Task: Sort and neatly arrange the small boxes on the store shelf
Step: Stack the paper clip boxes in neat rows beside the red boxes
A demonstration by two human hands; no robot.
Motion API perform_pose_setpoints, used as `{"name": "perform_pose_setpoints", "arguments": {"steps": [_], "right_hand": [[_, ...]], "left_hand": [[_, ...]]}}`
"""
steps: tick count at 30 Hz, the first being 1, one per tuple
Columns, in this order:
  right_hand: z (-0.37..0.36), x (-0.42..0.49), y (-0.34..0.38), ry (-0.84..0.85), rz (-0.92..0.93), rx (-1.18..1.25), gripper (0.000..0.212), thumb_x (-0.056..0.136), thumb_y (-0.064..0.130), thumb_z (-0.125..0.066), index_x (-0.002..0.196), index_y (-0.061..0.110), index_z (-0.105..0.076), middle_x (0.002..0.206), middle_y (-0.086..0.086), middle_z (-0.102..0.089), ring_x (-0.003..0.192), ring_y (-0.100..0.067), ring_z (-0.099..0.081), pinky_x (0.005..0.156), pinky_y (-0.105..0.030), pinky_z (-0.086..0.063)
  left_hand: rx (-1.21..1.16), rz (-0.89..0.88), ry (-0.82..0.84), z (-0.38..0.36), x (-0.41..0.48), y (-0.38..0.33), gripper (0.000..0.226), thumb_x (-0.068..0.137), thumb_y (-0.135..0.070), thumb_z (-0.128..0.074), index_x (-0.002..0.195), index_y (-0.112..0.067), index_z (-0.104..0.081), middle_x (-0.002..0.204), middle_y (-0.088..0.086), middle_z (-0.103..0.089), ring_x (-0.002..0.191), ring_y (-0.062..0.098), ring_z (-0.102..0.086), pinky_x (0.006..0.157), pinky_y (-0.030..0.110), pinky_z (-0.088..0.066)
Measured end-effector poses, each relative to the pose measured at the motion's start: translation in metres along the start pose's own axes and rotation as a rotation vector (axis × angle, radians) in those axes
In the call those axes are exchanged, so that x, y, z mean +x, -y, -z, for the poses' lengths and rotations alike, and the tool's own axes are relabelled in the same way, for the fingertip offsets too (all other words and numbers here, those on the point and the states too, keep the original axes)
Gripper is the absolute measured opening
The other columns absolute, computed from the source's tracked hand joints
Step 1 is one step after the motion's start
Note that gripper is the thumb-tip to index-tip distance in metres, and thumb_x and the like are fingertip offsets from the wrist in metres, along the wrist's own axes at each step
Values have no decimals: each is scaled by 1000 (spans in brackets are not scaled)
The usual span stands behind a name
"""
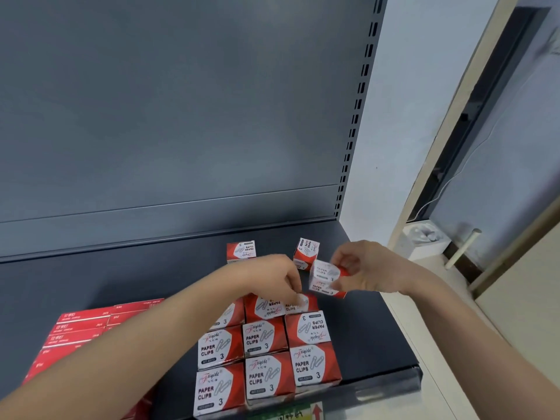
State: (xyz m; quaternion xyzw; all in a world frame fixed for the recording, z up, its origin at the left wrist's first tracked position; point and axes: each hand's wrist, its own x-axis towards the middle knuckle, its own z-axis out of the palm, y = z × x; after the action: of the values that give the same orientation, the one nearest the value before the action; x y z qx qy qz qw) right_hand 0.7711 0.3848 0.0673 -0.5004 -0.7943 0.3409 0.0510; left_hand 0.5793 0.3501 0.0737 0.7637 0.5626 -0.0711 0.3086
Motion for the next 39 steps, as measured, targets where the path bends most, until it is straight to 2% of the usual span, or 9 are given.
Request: {"name": "perform_pose_setpoints", "arguments": {"steps": [5,8,11,15,20,25,29,34,39], "right_hand": [[-14,8,12,176,136,34,31,71,33,-77,95,22,-61,105,5,-68,95,-13,-65,86,-34,-55],[-19,13,19,260,179,-61,24,82,32,-67,100,18,-62,109,3,-68,98,-12,-64,89,-28,-53],[-7,20,19,138,232,-187,23,92,25,-54,109,13,-64,113,0,-67,102,-10,-62,90,-23,-49],[1,49,15,-55,222,-459,42,87,3,-52,128,14,-51,134,-4,-55,124,-21,-49,101,-35,-43],[-9,77,17,104,225,-638,70,81,-1,-60,141,19,-31,145,-6,-37,135,-23,-34,107,-39,-37],[-12,86,15,131,241,-728,52,83,6,-61,131,15,-44,136,-8,-47,128,-25,-42,102,-39,-41],[-7,86,9,85,262,-604,41,78,20,-67,118,17,-54,118,-5,-58,111,-22,-54,92,-37,-47],[-7,81,25,78,299,-390,38,72,33,-74,106,21,-60,105,2,-63,93,-13,-58,82,-31,-48],[-16,76,51,108,326,-306,38,73,31,-76,105,19,-60,103,4,-64,91,-12,-61,83,-33,-52]], "left_hand": [[-106,78,-353,30,-5,42,15,82,-19,-66,95,-14,-71,94,-1,-69,88,14,-64,82,26,-51],[-119,201,-495,38,-4,78,15,79,-20,-70,92,-14,-69,90,0,-65,84,15,-60,77,22,-44],[-118,291,-515,36,-2,101,28,76,-26,-74,100,-12,-67,95,2,-67,85,15,-59,80,23,-45],[-97,264,-457,30,5,110,53,72,-26,-77,120,-11,-58,119,6,-63,105,19,-60,92,26,-45],[-56,168,-346,22,23,105,82,66,-28,-82,136,-13,-41,137,2,-50,125,16,-48,103,24,-36],[94,139,-365,18,33,108,50,68,-29,-78,112,-15,-58,115,3,-61,99,16,-53,80,25,-40],[104,141,-338,28,10,111,41,64,-32,-80,95,-17,-57,92,-5,-55,84,13,-49,68,26,-38],[84,134,-126,23,-18,109,44,64,-39,-81,99,-20,-62,94,-8,-62,87,13,-59,76,30,-50],[-139,111,-86,13,-30,114,33,78,-31,-72,107,-14,-68,99,-5,-69,93,10,-65,88,30,-53]]}}
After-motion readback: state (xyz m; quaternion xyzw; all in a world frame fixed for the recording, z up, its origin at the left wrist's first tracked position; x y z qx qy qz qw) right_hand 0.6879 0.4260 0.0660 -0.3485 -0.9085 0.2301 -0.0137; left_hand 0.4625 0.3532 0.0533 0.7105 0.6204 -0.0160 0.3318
